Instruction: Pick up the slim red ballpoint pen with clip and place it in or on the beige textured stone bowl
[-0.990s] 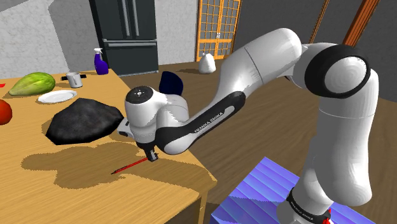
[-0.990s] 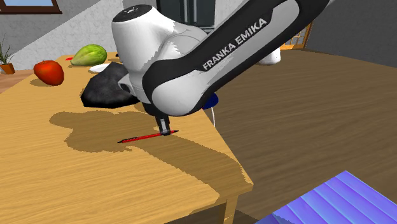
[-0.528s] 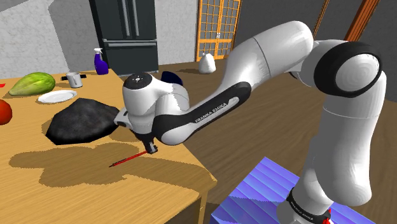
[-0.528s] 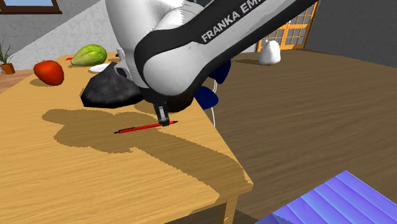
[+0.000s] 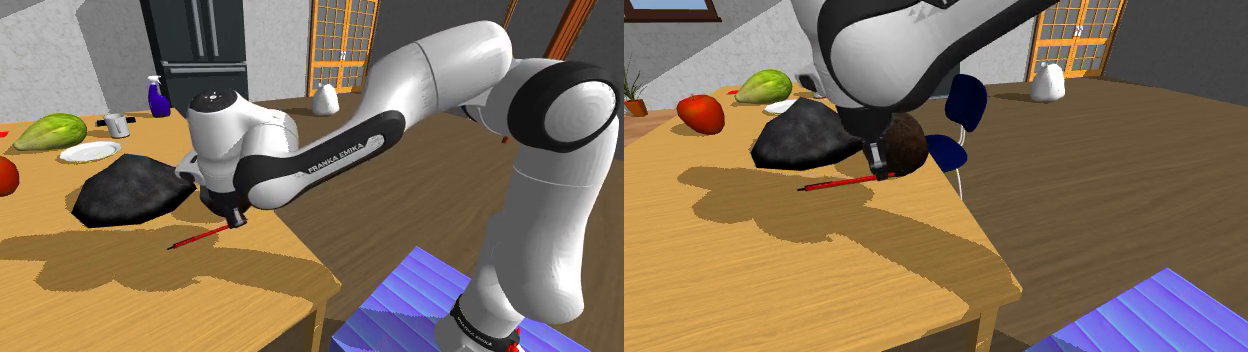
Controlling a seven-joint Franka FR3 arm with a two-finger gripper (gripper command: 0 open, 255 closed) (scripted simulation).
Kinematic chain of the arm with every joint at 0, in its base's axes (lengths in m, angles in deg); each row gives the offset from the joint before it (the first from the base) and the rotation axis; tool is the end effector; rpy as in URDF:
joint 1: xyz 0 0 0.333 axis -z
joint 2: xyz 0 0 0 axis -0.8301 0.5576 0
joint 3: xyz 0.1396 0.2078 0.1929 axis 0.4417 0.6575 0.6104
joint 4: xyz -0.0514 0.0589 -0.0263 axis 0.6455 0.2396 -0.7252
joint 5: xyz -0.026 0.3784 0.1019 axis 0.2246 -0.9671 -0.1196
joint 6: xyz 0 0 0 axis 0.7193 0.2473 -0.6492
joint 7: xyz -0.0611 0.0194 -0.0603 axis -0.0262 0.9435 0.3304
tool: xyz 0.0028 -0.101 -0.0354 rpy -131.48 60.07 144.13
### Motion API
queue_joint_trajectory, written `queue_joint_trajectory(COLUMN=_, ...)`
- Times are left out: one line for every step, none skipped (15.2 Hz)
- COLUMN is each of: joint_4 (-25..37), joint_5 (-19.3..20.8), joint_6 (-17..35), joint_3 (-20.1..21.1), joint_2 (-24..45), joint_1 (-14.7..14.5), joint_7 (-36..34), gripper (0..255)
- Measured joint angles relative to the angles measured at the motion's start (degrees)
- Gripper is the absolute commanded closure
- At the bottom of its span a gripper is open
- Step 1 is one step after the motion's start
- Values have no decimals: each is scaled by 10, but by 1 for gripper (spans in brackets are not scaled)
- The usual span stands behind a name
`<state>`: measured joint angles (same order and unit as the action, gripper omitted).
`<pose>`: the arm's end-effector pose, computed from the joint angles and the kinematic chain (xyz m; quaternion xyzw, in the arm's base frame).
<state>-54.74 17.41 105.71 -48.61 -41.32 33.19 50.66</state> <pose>0.4841 0.3806 0.4255 0.7427 0.6517 0.0554 0.1434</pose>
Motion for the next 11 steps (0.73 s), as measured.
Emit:
queue_joint_trajectory(joint_4=6, joint_5=-2, joint_6=-7, joint_3=1, joint_2=-1, joint_1=0, joint_7=3, gripper=255)
queue_joint_trajectory(joint_4=12, joint_5=-5, joint_6=-15, joint_3=1, joint_2=-4, joint_1=0, joint_7=6, gripper=255)
queue_joint_trajectory(joint_4=15, joint_5=-7, joint_6=-20, joint_3=2, joint_2=-7, joint_1=0, joint_7=9, gripper=255)
queue_joint_trajectory(joint_4=20, joint_5=-9, joint_6=-26, joint_3=2, joint_2=-8, joint_1=0, joint_7=12, gripper=255)
queue_joint_trajectory(joint_4=23, joint_5=-11, joint_6=-32, joint_3=2, joint_2=-12, joint_1=0, joint_7=14, gripper=255)
queue_joint_trajectory(joint_4=26, joint_5=-13, joint_6=-37, joint_3=3, joint_2=-14, joint_1=1, joint_7=17, gripper=255)
queue_joint_trajectory(joint_4=32, joint_5=-15, joint_6=-44, joint_3=3, joint_2=-15, joint_1=0, joint_7=19, gripper=255)
queue_joint_trajectory(joint_4=36, joint_5=-17, joint_6=-50, joint_3=4, joint_2=-18, joint_1=0, joint_7=22, gripper=255)
queue_joint_trajectory(joint_4=44, joint_5=-18, joint_6=-58, joint_3=5, joint_2=-19, joint_1=-1, joint_7=23, gripper=255)
queue_joint_trajectory(joint_4=50, joint_5=-20, joint_6=-65, joint_3=5, joint_2=-20, joint_1=0, joint_7=27, gripper=255)
queue_joint_trajectory(joint_4=57, joint_5=-22, joint_6=-73, joint_3=5, joint_2=-21, joint_1=0, joint_7=30, gripper=255)
